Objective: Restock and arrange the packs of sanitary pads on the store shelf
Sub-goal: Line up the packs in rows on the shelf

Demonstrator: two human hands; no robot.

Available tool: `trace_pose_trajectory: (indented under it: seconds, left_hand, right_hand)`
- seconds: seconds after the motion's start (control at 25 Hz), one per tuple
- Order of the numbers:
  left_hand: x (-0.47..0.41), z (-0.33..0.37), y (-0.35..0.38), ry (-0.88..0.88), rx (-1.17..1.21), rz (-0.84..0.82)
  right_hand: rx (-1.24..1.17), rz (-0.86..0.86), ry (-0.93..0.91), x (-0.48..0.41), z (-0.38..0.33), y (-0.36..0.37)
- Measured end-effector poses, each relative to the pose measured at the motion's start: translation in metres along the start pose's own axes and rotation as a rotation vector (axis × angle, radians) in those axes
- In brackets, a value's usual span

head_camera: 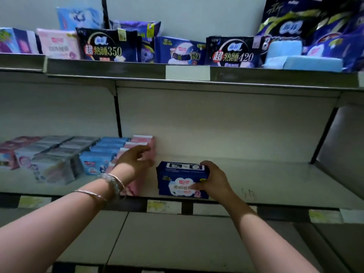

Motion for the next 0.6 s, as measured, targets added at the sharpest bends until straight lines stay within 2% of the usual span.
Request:
trace_pose_trajectory:
  seconds: [0.16,0.36,0.4,0.52,0.6]
  left_hand:
    - [-0.016,0.002,-0.011,0.065,-0.190,0.049]
    - [-0.060,-0.027,-0.022,0.016,-0.275,0.048]
    - [-0.069,-0.031,-0.022,0.009,-0.289,0.025]
    - [-0.099,-0.039,-0.019,0.025,-0.457,-0.061]
    - [-0.119,-0.048,-0.015,0.013,-0.648,-0.130]
  right_hand:
    - [-0.035,-0.028,0.003,-0.025,0.016,0.012]
    - [0.155,-0.075,0.058,-0.055,0.024,0.022]
    - [0.279,-0.107,0.072,-0.059,0.023,0.025]
    - [0.882,-0.203,0.054,-0.071,0.005,0.048]
    - [1.062,-0.197,0.036,-0.080,-0.003,0.063]
Point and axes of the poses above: each hand's wrist, its own x-axis away from the middle knuckle, its own y-axis out of the palm, z = x × y, the point moved 8 cm from there along -x, towards the middle knuckle, and after that the axes turned 15 degrees about -z, right-handed, at the moved point
